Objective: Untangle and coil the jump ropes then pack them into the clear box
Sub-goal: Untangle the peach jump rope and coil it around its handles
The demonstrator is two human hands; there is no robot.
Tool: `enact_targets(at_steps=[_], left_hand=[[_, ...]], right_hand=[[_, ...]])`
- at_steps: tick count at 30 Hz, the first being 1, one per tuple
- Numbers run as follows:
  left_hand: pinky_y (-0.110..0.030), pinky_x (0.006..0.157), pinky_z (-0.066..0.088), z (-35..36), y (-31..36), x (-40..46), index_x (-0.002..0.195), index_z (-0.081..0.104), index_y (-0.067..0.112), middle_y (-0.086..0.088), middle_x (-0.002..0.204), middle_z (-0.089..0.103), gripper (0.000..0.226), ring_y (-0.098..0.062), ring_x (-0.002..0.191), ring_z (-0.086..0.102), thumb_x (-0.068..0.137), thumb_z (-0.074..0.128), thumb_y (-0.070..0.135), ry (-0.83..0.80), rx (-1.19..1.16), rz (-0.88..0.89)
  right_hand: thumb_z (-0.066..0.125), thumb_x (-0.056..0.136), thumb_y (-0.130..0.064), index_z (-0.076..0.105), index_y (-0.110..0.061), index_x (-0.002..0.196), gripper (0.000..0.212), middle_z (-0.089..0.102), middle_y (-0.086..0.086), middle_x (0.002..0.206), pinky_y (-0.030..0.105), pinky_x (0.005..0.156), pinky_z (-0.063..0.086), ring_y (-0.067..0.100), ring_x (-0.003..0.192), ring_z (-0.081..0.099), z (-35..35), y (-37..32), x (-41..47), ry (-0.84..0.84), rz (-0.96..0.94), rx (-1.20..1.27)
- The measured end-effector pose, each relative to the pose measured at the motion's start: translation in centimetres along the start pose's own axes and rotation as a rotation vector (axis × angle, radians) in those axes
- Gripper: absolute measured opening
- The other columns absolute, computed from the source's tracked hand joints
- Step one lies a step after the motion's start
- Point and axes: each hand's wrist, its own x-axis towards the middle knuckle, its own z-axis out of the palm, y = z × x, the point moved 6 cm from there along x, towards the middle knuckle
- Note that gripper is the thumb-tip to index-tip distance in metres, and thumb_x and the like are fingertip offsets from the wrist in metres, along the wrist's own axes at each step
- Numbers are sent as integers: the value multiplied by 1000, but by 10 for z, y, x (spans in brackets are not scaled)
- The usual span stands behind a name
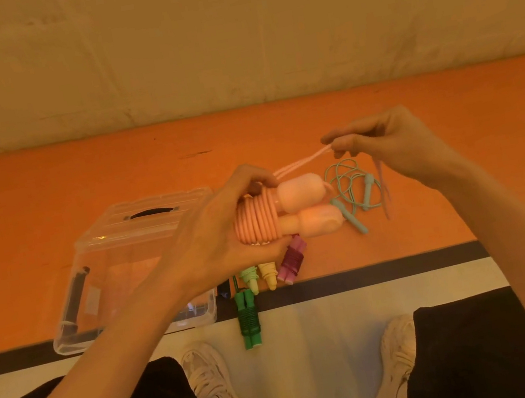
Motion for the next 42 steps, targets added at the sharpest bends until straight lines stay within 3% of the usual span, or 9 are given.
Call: enact_targets(at_steps=[5,11,15,18,22,26,29,36,42], left_hand=[[-46,64,53,-5,1,0,110,46,38,13,103,60,54,-11,87,62,66,74,52,12,-95,-33],[-43,68,54,-3,9,3,106,52,28,13,102,61,48,-11,91,63,69,76,46,21,-243,-52],[-23,74,54,-8,5,4,107,53,28,18,107,61,48,-5,97,62,69,75,48,92,-301,-100],[-17,71,52,-14,-8,4,113,52,32,17,109,61,54,0,97,60,69,76,51,185,-357,-210],[-19,61,53,-14,-16,6,121,52,29,8,111,61,58,-11,91,63,71,70,52,266,-441,-303],[-25,68,53,-13,-22,8,125,52,25,11,107,59,63,-7,92,59,71,67,54,320,-362,-335],[-16,65,42,-12,-24,6,121,47,30,18,105,54,55,2,89,51,76,65,57,322,-173,-304],[-35,64,44,-7,-20,7,123,40,28,12,105,50,57,-2,85,50,81,53,63,282,-23,-283],[-44,71,50,-6,-17,11,121,41,31,14,107,54,57,-10,90,54,77,69,52,264,-6,-294]], right_hand=[[66,86,-6,72,-26,96,23,74,-11,86,7,72,47,-2,83,66,-4,11,-10,-127,54,-122],[76,78,-18,72,-22,80,6,72,7,82,18,68,43,18,80,61,-12,14,-6,125,-22,-285],[78,76,-20,69,-20,77,9,67,0,75,18,61,39,15,74,58,-8,12,-6,210,-64,-314],[78,76,-23,71,-22,79,8,68,-5,77,17,67,42,10,78,59,0,20,-9,110,-6,-320],[80,74,-20,72,-15,80,11,67,-2,75,14,64,42,0,68,57,13,25,-15,-6,66,-251],[84,69,-21,69,-19,68,15,68,-2,68,32,66,47,8,66,59,45,27,-25,-222,111,-202],[81,73,-13,69,-15,69,13,64,-8,60,18,59,43,3,58,56,58,15,-36,-428,82,-75],[72,73,-16,70,-8,76,9,70,6,72,18,70,49,11,70,65,40,1,-45,-491,114,164],[73,79,-17,71,-21,69,12,66,4,67,18,73,48,17,72,62,47,1,-47,-589,110,251]])
